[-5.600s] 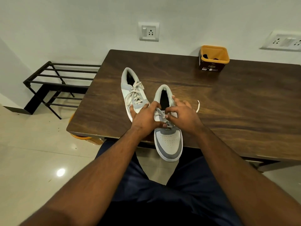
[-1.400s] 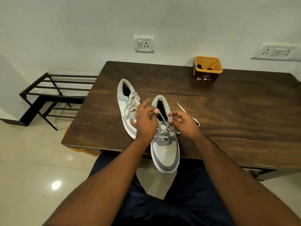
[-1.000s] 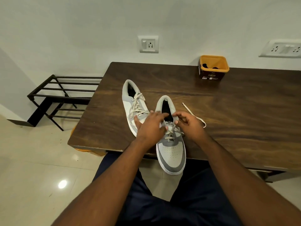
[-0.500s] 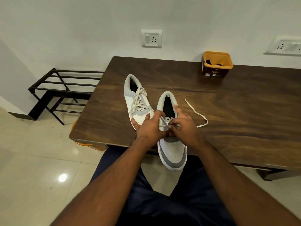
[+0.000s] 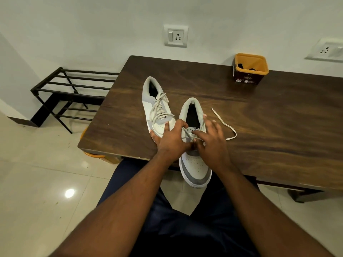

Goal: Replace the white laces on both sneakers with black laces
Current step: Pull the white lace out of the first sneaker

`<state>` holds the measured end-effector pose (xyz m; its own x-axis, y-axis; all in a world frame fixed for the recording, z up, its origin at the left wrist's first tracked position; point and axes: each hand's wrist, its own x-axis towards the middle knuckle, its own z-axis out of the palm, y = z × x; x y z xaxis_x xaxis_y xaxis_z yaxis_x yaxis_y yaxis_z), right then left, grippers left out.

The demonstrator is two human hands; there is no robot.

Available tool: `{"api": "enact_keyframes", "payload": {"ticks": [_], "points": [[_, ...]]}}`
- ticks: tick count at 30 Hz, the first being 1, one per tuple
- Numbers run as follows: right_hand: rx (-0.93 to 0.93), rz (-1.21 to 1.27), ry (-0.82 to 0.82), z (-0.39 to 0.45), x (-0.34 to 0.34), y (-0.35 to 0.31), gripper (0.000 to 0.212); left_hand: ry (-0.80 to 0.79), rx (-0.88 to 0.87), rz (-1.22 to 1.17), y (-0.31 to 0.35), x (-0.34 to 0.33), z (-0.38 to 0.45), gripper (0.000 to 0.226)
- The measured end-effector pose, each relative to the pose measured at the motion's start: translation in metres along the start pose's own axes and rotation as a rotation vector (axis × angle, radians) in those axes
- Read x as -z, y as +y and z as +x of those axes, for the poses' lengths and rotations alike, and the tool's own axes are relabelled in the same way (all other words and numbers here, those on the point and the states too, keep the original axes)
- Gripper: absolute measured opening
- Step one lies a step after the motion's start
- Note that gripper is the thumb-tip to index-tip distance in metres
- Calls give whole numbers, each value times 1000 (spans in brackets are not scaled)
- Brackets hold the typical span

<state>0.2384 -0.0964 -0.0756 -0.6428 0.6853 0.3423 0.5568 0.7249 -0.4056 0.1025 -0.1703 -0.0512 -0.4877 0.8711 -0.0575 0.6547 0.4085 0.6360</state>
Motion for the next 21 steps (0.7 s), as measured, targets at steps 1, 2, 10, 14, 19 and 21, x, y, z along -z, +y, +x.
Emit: {"api": "enact_keyframes", "payload": {"ticks": [1,2,10,14,19,21], "points": [[-17,-16,-35,4,0,-1,21,-6,-1,9,-1,-1,1,49],[-32,-11,-49,8,-1,0,17,-10,-1,15,-2,-1,2,50],[-578,417,346,-20,15,-1,8,-22,-3,18,0,1,-2,54],[-337,324,259,-19,12,-3,17,-11,-10,21,1,0,-2,54],[-45,-17,-24,5,9,-7,14,-26,-16,59,-1,0,1,51],[-42,52,32,8,6,-3,9,-29,-17,59,-1,1,0,53]]}}
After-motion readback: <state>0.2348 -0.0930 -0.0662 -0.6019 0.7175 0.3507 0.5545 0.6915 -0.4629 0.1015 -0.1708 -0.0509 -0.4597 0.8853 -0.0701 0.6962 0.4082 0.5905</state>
